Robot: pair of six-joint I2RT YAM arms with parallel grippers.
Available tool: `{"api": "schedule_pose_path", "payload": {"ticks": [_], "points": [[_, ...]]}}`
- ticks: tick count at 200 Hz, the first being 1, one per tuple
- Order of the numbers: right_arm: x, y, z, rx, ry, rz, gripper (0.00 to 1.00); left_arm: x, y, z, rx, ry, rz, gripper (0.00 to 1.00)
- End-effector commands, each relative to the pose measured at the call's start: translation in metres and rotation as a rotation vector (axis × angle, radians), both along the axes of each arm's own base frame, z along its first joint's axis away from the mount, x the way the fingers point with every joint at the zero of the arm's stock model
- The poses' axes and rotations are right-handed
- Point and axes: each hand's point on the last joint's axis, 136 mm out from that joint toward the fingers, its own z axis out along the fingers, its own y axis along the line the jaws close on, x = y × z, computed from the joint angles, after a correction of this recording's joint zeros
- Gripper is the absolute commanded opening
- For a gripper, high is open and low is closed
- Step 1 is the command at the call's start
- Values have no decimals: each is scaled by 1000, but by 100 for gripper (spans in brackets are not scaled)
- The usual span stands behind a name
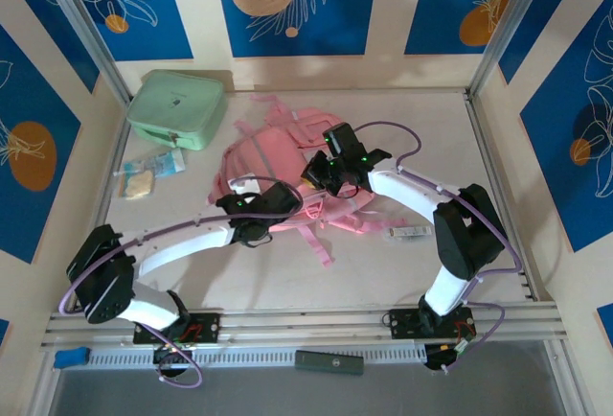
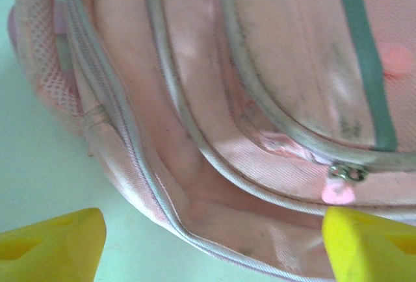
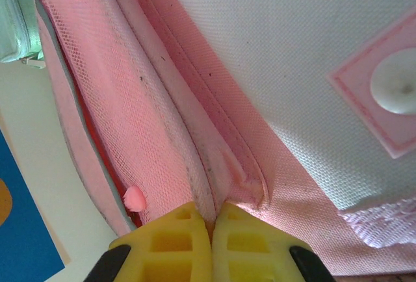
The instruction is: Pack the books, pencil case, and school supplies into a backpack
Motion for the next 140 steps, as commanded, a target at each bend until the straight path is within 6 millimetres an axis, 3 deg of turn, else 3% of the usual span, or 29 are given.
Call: {"api": "schedule_pose_path", "payload": {"ticks": [1, 22, 42, 92, 140], "points": [[11, 13, 24, 34, -70, 14, 0, 6, -26, 8, -72, -16, -113, 84], [11, 13, 23, 27, -72, 12, 0, 12, -56, 12, -128, -34, -232, 79], [11, 13, 21, 27, -63, 11, 0, 18, -71, 14, -132, -37, -281, 75], [10, 13, 19, 23, -58, 10, 0, 34, -66, -5, -157, 2, -237, 63], [10, 13, 18, 26, -53, 11, 0, 45, -63, -6, -167, -11, -225, 52]]}}
